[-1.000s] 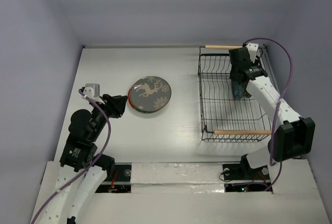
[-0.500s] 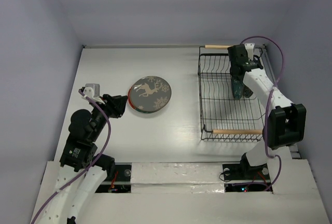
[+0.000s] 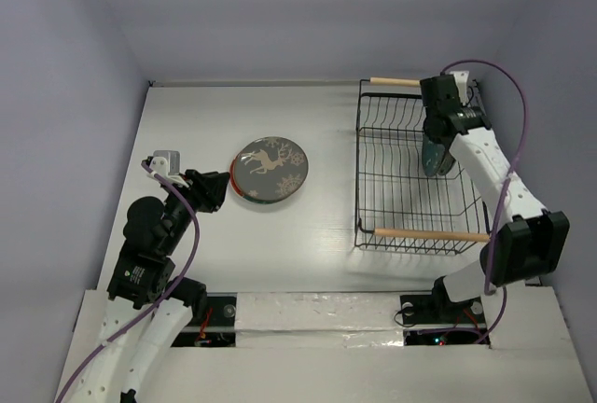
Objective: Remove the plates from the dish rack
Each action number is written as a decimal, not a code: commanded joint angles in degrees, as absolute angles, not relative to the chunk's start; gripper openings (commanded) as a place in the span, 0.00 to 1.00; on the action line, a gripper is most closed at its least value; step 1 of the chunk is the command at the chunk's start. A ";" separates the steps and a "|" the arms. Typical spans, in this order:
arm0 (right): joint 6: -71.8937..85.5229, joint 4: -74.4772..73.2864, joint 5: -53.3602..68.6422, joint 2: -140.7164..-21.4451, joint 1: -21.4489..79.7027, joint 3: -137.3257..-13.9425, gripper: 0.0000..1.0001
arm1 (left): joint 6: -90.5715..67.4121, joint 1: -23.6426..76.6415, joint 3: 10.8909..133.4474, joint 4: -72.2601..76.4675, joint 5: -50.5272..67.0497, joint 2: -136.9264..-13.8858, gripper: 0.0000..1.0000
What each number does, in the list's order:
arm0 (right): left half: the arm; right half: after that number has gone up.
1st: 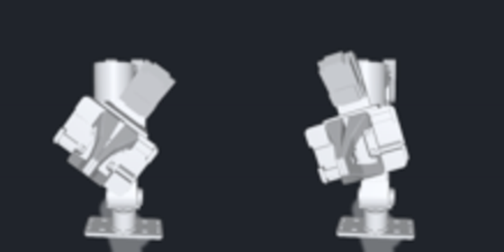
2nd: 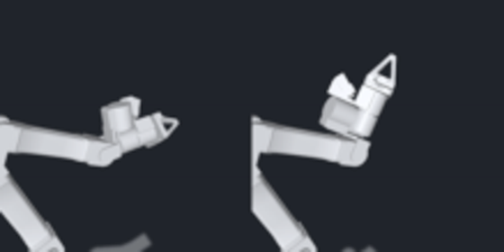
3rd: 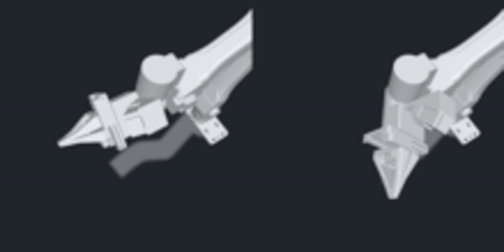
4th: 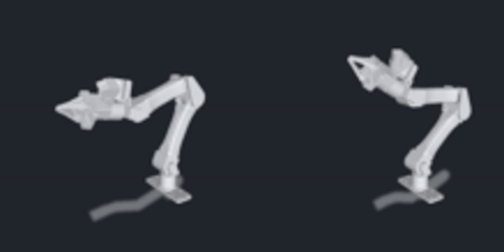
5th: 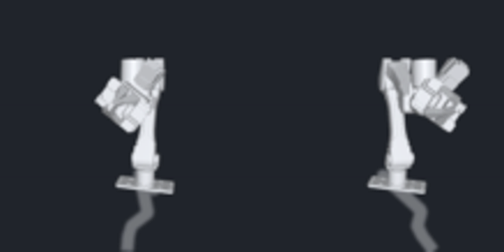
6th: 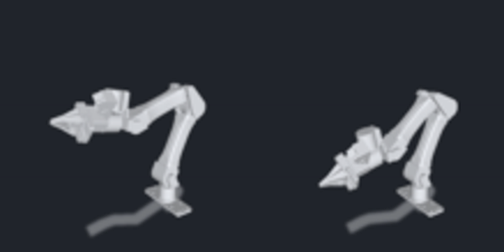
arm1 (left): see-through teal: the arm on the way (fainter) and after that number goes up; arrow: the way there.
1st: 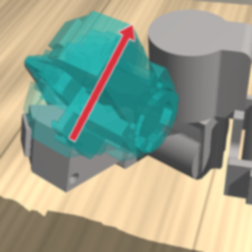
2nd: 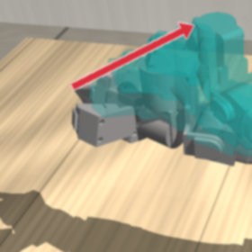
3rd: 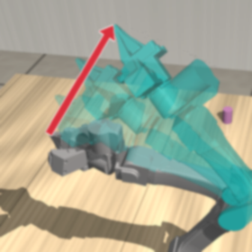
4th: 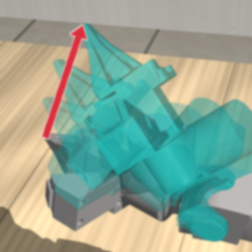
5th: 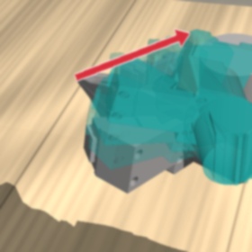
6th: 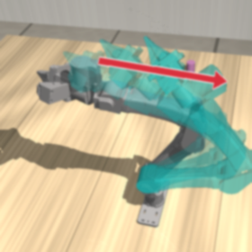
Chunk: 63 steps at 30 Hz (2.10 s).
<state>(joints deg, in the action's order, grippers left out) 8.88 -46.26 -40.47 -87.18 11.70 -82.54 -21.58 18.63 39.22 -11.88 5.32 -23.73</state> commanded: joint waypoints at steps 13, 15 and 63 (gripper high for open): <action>14.14 -33.76 -26.21 -67.85 22.58 -91.15 0.00 | -21.62 18.81 39.64 -9.67 5.54 -23.29 0.30; 15.98 -29.47 -21.55 -68.55 25.99 -90.18 0.00 | -21.62 18.81 39.64 -9.67 5.45 -23.38 0.30; 46.15 4.76 7.92 -107.49 38.76 -75.49 0.72 | -21.62 18.81 39.64 -9.76 5.36 -23.03 0.30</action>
